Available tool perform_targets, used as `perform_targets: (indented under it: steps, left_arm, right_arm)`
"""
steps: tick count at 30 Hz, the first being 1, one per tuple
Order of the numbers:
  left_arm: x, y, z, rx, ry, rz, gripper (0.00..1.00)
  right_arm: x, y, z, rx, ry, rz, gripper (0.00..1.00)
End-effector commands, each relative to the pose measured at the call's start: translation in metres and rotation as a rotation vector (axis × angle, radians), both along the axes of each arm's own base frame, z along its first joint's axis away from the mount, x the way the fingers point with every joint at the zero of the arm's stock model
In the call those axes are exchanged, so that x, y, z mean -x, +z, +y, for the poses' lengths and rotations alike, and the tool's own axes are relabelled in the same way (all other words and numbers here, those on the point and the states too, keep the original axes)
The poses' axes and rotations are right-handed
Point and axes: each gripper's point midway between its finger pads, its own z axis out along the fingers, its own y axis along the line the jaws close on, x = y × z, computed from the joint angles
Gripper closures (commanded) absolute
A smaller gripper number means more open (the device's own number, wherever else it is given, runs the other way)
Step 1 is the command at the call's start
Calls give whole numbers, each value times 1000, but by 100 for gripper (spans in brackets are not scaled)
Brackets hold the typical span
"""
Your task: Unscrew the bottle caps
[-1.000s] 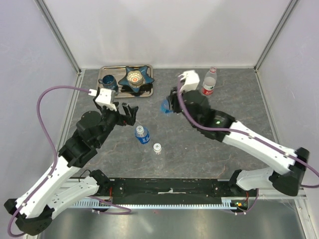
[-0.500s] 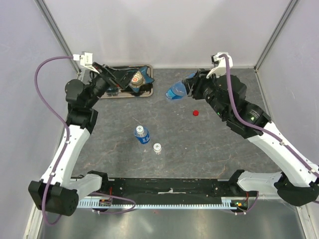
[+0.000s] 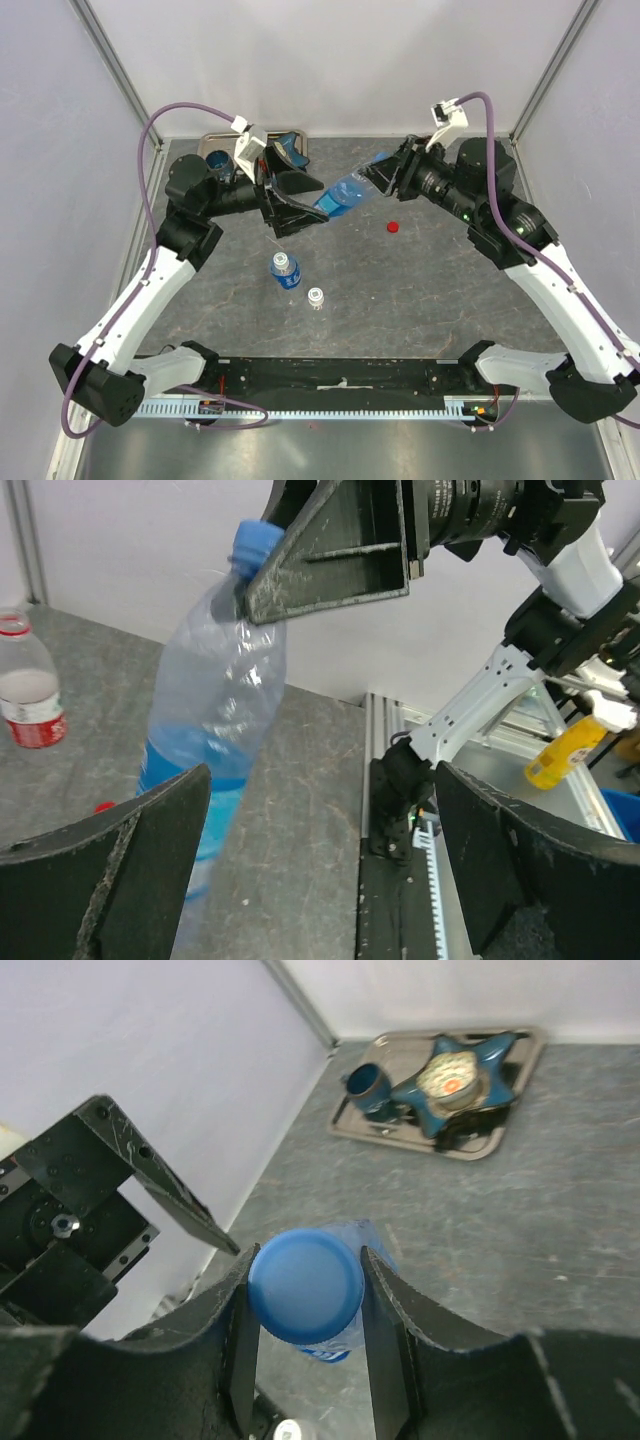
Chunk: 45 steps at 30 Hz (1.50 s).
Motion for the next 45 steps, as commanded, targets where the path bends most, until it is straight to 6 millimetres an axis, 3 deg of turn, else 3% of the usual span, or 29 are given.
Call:
perform_targets:
  steps: [1,12,17,23,30,32,33,36,37,39,45]
  left_arm:
    - [-10,-6,5,-85,60,-98,0]
    - [-31,-31,-3,-136,86,-56,0]
    - [-29,-40,-8,-164,65,-39,1]
    - [-20,-42,-16,-176,-6,-45,24]
    - [-9,-43,-20,-176,-74,-50,43]
    - [-7,-43,-21,-175,-80,-53,46]
    - [-5,-42,-21,-174,-80,-50,46]
    - [-10,-41,-21,-176,-46,-52,46]
    - [-14,-41,-21,-179,-12,-54,46]
    - [-18,-42,-21,-192,34,-72,47]
    - [-41,-50,-31,-266,343,-175,51]
  right_arm:
    - [16,28,28,-107,173,-4,100]
    - [26,43,43,-164,275,-8,100]
    - [28,44,44,-168,283,-6,100]
    - [29,44,41,-167,276,-11,100]
    - [30,39,40,-162,274,-4,100]
    - [31,40,37,-159,262,-12,91]
    - [30,40,36,-156,255,-15,76]
    - [27,47,26,-137,205,-47,45]
    - [28,54,20,-137,176,-67,40]
    - [19,60,6,-135,81,-100,32]
    - [0,70,-19,-162,-95,-118,30]
